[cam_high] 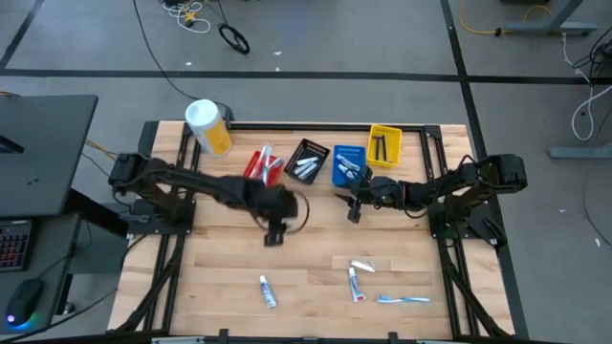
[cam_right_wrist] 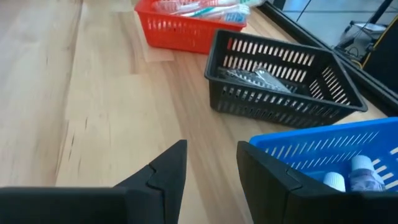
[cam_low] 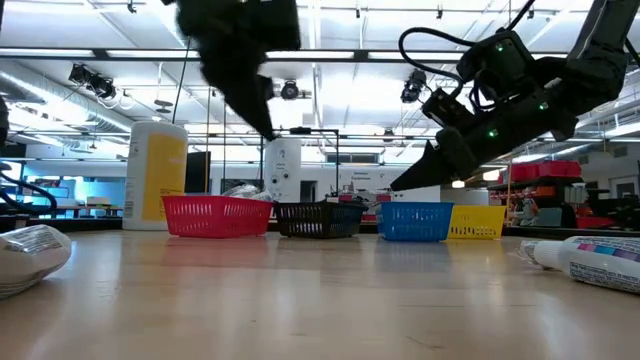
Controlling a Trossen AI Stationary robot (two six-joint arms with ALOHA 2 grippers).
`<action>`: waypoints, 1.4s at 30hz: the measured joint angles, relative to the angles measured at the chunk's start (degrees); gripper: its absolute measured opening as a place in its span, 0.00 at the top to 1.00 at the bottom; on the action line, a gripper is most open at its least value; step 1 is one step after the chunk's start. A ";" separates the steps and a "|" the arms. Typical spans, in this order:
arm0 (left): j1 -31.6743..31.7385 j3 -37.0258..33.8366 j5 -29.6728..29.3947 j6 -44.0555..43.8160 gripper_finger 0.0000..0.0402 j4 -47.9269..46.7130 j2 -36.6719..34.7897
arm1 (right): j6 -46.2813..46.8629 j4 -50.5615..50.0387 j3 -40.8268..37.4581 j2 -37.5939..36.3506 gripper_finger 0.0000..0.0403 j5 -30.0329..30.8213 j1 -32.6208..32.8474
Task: Pick & Place Travel size toiletries
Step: Put the purple toothpaste into the blue bin
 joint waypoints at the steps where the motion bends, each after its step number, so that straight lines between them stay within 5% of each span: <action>1: -1.76 -0.32 0.32 -0.02 0.64 -0.03 0.00 | 0.01 -0.02 0.00 0.00 0.63 0.00 0.00; 11: -17.67 -2.95 1.87 -1.96 0.64 0.66 0.30 | 3.60 -0.92 0.00 0.00 0.63 0.00 0.30; 21: -25.12 -9.85 -1.74 -12.77 0.61 8.07 1.20 | 6.39 -2.29 0.00 0.00 0.63 -0.02 4.06; 33: -31.52 -17.46 -10.53 1.27 0.53 22.64 1.18 | 4.95 -2.07 0.00 0.00 0.63 0.01 6.73; 42: -31.33 -16.89 -9.89 6.91 0.53 26.95 4.79 | 4.25 -1.93 0.00 0.00 0.63 0.08 6.73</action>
